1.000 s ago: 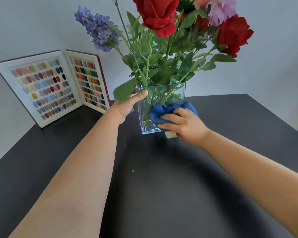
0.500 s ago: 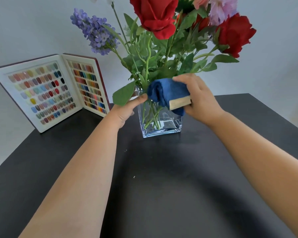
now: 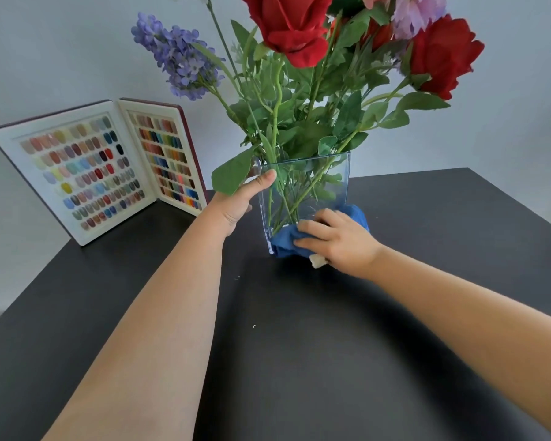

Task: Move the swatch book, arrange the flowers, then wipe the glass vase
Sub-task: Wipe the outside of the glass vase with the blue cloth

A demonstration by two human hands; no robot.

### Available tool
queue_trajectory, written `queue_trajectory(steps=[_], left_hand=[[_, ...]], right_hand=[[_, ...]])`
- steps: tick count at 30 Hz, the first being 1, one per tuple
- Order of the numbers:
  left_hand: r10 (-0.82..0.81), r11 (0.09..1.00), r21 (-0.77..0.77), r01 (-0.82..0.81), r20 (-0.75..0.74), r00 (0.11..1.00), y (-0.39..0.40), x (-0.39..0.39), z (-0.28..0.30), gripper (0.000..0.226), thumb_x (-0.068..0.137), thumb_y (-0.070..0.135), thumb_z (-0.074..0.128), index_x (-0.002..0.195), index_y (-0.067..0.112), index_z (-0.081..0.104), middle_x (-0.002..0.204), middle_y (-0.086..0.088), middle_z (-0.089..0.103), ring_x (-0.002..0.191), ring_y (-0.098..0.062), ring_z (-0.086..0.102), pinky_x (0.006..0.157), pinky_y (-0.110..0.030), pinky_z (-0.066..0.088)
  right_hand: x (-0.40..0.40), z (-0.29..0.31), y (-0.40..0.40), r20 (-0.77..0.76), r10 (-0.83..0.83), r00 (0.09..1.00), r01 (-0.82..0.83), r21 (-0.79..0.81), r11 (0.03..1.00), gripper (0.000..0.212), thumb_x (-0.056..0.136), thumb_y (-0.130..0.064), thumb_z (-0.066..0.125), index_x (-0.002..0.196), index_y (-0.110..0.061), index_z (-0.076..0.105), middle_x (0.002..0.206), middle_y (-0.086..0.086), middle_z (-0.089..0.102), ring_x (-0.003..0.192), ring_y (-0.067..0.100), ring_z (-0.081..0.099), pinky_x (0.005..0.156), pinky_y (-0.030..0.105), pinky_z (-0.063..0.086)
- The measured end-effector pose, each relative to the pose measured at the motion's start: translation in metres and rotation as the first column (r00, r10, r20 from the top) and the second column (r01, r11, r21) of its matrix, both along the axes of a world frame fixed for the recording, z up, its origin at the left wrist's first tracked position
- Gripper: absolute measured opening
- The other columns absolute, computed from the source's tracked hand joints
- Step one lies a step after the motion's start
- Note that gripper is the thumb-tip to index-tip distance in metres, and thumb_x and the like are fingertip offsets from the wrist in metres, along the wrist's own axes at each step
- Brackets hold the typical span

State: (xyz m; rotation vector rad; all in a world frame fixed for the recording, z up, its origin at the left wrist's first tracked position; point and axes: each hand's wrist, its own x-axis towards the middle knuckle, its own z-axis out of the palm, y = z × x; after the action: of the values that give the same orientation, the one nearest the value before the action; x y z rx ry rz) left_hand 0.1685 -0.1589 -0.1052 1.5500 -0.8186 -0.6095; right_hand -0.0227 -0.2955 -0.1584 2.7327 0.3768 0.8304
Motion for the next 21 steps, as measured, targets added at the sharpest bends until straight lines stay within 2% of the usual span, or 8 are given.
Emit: queue_trajectory(steps=[3,5,7,9,11,14,17,21], left_hand=[[-0.006,1.0,0.013,0.006,0.012,1.0,0.0,0.002,0.001,0.075,0.035,0.085,0.075,0.103,0.062,0.051,0.119,0.034,0.048,0.125,-0.009,0.043,0.075,-0.03,0.041],[-0.001,1.0,0.016,0.001,0.026,1.0,-0.001,0.002,0.0,0.076,0.037,0.085,0.074,0.105,0.062,0.051,0.122,0.03,0.049,0.123,-0.009,0.044,0.076,-0.03,0.041],[-0.005,1.0,0.024,0.004,0.021,1.0,-0.003,0.0,0.0,0.067,0.037,0.086,0.073,0.098,0.067,0.054,0.115,0.036,0.05,0.116,-0.001,0.047,0.077,-0.03,0.042],[-0.003,1.0,0.022,0.003,0.002,1.0,-0.005,0.0,-0.001,0.062,0.036,0.085,0.073,0.093,0.069,0.055,0.108,0.043,0.05,0.11,0.007,0.046,0.078,-0.03,0.042],[0.01,1.0,0.013,-0.01,0.006,1.0,-0.005,0.001,-0.001,0.072,0.036,0.085,0.073,0.101,0.064,0.053,0.112,0.041,0.049,0.113,0.004,0.046,0.078,-0.03,0.042],[0.024,1.0,-0.01,-0.024,0.024,0.999,-0.007,0.001,-0.002,0.088,0.036,0.086,0.073,0.116,0.056,0.05,0.123,0.031,0.05,0.12,-0.003,0.047,0.079,-0.031,0.042],[0.018,1.0,-0.021,-0.017,0.04,0.999,-0.008,0.003,-0.003,0.108,0.041,0.082,0.074,0.137,0.04,0.048,0.141,0.016,0.051,0.126,-0.009,0.046,0.086,-0.035,0.042],[0.019,0.999,-0.03,-0.018,0.025,1.0,-0.008,0.005,-0.004,0.098,0.053,0.07,0.072,0.14,0.034,0.048,0.143,0.012,0.051,0.13,-0.013,0.045,0.087,-0.037,0.041]], right_hand=[[-0.019,0.004,-0.023,0.022,-0.087,0.996,0.086,0.049,0.995,0.042,0.066,0.008,0.075,0.105,-0.007,0.072,0.108,0.017,0.068,0.079,0.039,0.06,0.067,0.045,0.053],[-0.025,0.018,-0.035,0.145,-0.15,0.978,0.13,0.139,0.982,0.041,0.067,0.01,0.073,0.105,-0.004,0.072,0.108,0.02,0.066,0.078,0.04,0.057,0.07,0.045,0.051],[-0.018,0.032,-0.033,0.273,-0.195,0.942,0.136,0.22,0.966,0.042,0.067,0.01,0.072,0.107,-0.004,0.072,0.109,0.021,0.065,0.08,0.041,0.054,0.074,0.044,0.048],[-0.003,0.036,-0.017,0.349,-0.205,0.914,0.112,0.27,0.956,0.044,0.067,0.012,0.066,0.108,-0.004,0.071,0.11,0.021,0.064,0.082,0.043,0.053,0.076,0.044,0.046],[0.01,0.033,-0.001,0.365,-0.189,0.911,0.075,0.304,0.95,0.046,0.065,0.012,0.055,0.106,-0.002,0.072,0.109,0.023,0.064,0.081,0.044,0.052,0.075,0.044,0.045],[0.017,0.019,0.013,0.29,-0.131,0.948,0.054,0.26,0.964,0.045,0.064,0.011,0.056,0.104,-0.002,0.072,0.107,0.02,0.066,0.077,0.04,0.056,0.073,0.041,0.047],[0.013,0.004,0.017,0.146,-0.123,0.982,0.099,0.163,0.982,0.044,0.064,0.009,0.07,0.105,-0.005,0.072,0.107,0.015,0.068,0.075,0.038,0.058,0.063,0.042,0.05],[0.0,-0.008,0.013,0.027,-0.18,0.983,0.178,0.053,0.983,0.048,0.063,0.002,0.077,0.108,-0.013,0.072,0.106,0.009,0.067,0.079,0.034,0.058,0.061,0.038,0.049]])
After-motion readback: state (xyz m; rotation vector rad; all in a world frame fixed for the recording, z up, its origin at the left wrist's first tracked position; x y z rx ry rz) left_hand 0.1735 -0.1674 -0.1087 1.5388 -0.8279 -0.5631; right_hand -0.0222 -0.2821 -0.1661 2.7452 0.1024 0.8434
